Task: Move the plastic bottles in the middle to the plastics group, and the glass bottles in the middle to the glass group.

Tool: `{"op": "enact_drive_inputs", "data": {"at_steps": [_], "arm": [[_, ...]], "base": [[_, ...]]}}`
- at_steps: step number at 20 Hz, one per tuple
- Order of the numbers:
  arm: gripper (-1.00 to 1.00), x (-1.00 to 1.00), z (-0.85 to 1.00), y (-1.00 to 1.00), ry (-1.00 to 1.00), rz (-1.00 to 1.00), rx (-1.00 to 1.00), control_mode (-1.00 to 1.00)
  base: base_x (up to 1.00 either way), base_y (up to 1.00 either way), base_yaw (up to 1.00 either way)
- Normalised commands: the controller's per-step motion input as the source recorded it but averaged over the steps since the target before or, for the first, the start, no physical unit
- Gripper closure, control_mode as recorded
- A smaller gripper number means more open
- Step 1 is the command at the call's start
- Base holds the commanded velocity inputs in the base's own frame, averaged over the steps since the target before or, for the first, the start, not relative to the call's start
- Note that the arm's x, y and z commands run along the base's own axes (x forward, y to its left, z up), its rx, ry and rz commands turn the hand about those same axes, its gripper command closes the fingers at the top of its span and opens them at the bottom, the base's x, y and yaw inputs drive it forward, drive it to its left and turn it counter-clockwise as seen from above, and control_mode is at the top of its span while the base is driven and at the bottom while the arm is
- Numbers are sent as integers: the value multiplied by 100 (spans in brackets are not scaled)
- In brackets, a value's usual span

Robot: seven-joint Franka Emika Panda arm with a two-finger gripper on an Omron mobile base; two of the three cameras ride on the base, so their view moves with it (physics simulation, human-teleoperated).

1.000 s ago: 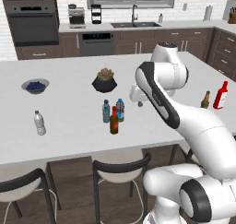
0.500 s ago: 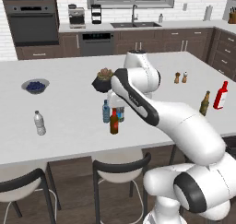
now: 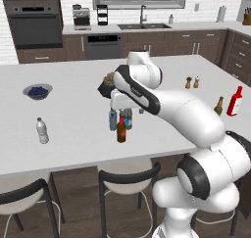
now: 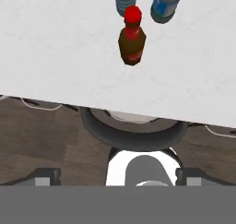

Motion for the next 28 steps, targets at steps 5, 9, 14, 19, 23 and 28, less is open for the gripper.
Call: {"op": "enact_drive_inputs", "data": {"at_steps": [5,9,14,19,23,28], "arm": [[-100,35,-44,-1,-1,0,0,-100],[-100,40,-46,0,-5,0,-3,-100],[-100,39,-15,0,-4,0,-1,-100],[-100,38,-10,0,0,0,0,-100],[-100,46,-25,0,-1,0,0,-100],[-100,42,-36,1,0,0,0,-100]], "base": [[0,0,0],[0,0,0],[0,0,0],[0,0,0],[0,0,0],[0,0,0]]}}
